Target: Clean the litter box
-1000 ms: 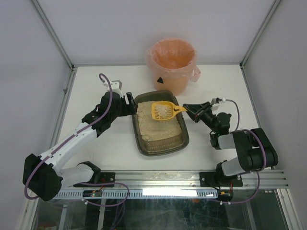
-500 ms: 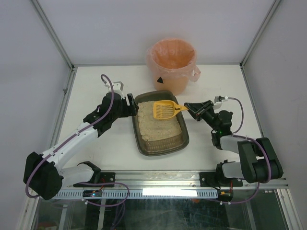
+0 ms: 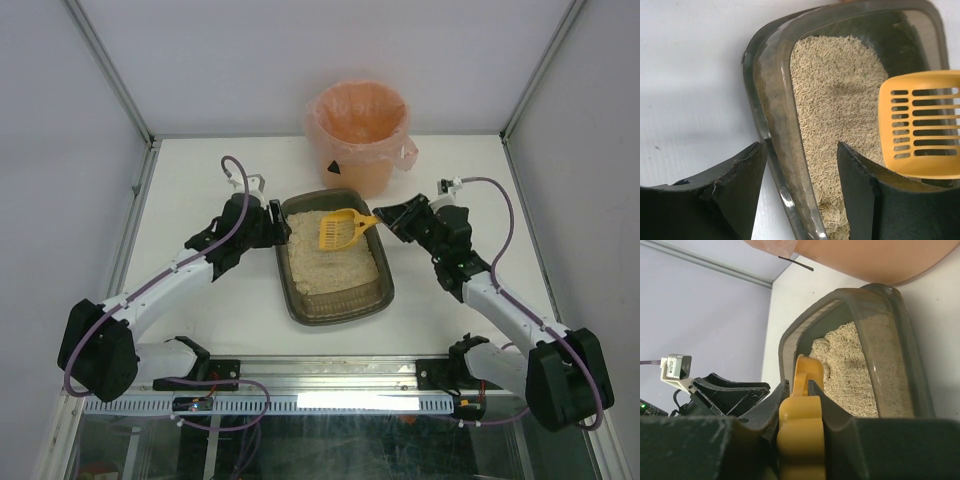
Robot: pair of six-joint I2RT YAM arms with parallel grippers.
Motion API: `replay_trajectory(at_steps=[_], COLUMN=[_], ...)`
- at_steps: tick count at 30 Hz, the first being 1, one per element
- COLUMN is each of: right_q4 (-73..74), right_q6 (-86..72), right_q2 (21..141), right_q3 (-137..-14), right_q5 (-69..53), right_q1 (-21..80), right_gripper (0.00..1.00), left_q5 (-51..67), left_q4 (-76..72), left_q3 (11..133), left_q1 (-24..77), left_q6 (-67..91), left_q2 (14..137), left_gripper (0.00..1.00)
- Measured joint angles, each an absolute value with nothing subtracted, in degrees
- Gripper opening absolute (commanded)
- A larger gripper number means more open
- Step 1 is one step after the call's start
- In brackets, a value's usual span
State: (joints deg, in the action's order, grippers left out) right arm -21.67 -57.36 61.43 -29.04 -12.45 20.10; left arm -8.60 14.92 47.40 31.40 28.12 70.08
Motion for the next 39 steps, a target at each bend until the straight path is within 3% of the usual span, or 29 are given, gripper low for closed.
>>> replay_trajectory(at_steps=[8, 14, 21, 30, 39], right_q4=[-7.0, 0.0, 4.7, 0.4, -17.4], right_q6=[-47.3, -42.4, -37.4, -37.7, -49.2], right_q2=[66.4, 74.8, 82.3, 88.9, 96.3], right_q3=[-39.9, -47.4, -55.3, -58.2, -52.4], right_q5=[0.0, 5.7, 10.5, 11.3, 5.6], right_q1=[28.3, 32.9, 37.0, 40.2, 39.2], right_gripper=[0.00, 0.00, 0.00, 0.00, 0.00], left_q5=[-8.4, -7.7, -6.9, -5.8, -5.5], left_q4=[14.9, 14.3, 13.8, 13.4, 14.1], left_q3=[47.0, 47.0, 47.0, 47.0, 48.4], left_q1=[31.4, 31.4, 31.4, 31.4, 31.0], left_q6=[28.7, 29.2, 29.2, 29.1, 28.9], left_q2=[73.1, 74.7, 76.8, 80.0, 81.4], left_gripper=[0.55, 0.45, 0.44, 0.39, 0.37])
